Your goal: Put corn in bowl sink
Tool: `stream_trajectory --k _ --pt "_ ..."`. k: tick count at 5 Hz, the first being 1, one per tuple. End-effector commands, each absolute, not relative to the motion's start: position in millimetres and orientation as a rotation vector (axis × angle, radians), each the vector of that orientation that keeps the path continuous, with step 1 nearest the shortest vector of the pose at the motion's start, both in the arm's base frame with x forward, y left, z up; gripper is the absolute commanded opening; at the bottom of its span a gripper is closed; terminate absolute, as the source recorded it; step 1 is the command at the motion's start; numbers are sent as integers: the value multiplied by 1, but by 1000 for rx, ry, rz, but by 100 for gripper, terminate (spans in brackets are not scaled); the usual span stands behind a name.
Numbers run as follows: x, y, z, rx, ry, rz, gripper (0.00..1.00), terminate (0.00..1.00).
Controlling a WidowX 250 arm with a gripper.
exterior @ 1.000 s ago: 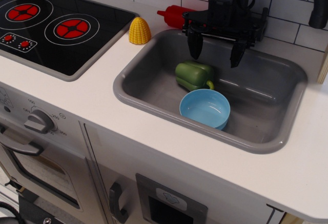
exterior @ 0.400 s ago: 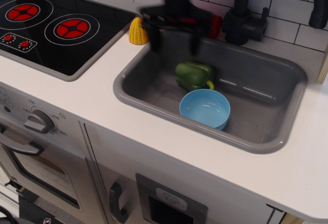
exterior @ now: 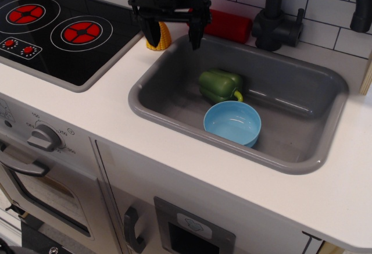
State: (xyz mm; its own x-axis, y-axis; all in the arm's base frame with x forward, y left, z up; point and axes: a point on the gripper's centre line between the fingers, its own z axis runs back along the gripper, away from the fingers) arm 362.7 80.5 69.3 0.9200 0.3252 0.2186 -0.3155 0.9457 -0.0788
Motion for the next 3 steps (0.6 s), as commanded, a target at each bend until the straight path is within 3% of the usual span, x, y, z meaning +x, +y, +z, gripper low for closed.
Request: stream_trajectory --k 1,3 --pt "367 107 102 -4 -344 417 100 0" --pt "380 105 89 -26 -355 494 100 0"
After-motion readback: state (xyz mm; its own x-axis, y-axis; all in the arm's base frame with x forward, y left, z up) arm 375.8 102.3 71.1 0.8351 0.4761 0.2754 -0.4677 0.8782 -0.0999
